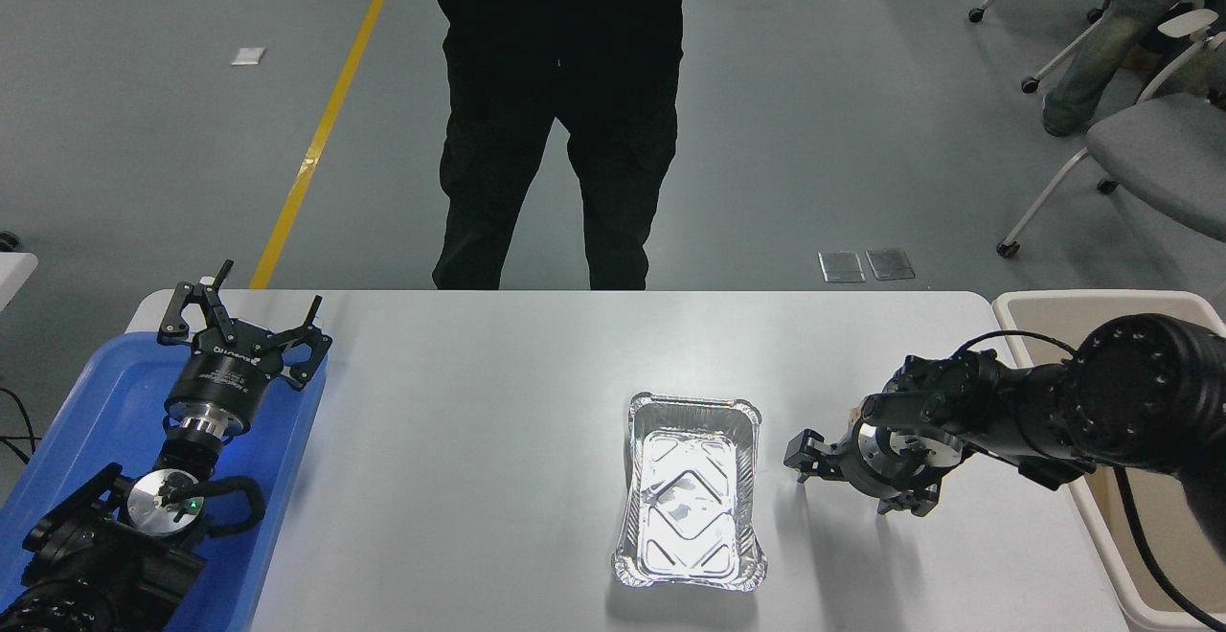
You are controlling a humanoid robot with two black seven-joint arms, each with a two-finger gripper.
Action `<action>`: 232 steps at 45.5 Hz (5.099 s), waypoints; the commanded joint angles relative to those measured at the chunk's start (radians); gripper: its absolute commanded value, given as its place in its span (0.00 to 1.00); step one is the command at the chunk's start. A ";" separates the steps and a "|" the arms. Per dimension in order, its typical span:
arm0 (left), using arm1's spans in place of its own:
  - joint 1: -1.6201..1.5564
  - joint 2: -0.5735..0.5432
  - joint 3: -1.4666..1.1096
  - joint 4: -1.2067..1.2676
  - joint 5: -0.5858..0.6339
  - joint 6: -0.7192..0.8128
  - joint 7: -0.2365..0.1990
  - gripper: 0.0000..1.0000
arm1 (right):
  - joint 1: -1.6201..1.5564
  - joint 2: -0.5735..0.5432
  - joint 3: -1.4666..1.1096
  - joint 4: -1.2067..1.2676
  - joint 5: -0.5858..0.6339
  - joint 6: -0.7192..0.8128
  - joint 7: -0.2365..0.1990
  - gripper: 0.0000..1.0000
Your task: Pick up foil plate and place in dustbin
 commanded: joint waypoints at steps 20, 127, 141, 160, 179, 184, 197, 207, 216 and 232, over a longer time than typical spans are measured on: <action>0.000 0.000 0.000 0.000 0.000 0.000 -0.001 0.99 | 0.005 -0.004 0.002 0.004 0.000 0.002 0.000 1.00; 0.000 0.000 0.000 0.000 0.000 0.000 0.001 0.99 | 1.344 -0.279 -0.270 0.684 0.020 0.537 0.002 1.00; 0.000 0.000 0.002 0.000 0.002 0.000 0.001 0.99 | 1.323 -0.268 -0.274 0.684 0.020 0.537 0.002 1.00; 0.000 0.000 0.002 0.000 0.000 0.000 0.001 0.99 | 1.102 -0.253 -0.264 0.626 0.000 0.410 0.003 1.00; -0.002 0.000 0.002 0.000 0.002 0.000 0.001 0.99 | 0.656 -0.165 -0.253 0.494 -0.037 0.006 0.005 1.00; -0.002 0.000 0.002 0.000 0.002 0.000 0.001 0.99 | 0.582 -0.127 -0.251 0.455 -0.035 -0.006 0.005 1.00; 0.000 0.000 0.002 0.000 0.002 0.000 0.001 0.99 | 0.502 -0.113 -0.196 0.429 -0.031 -0.034 0.008 1.00; -0.002 0.000 0.002 0.000 0.000 0.000 0.001 0.99 | 0.455 -0.058 -0.040 0.435 -0.035 -0.006 0.011 1.00; -0.002 0.000 0.002 0.000 0.002 0.000 0.002 0.99 | 0.360 0.060 0.006 0.380 -0.081 -0.011 0.009 1.00; -0.003 0.000 0.003 0.000 0.002 0.000 0.004 0.99 | 0.237 0.063 0.132 0.304 -0.089 -0.020 0.008 1.00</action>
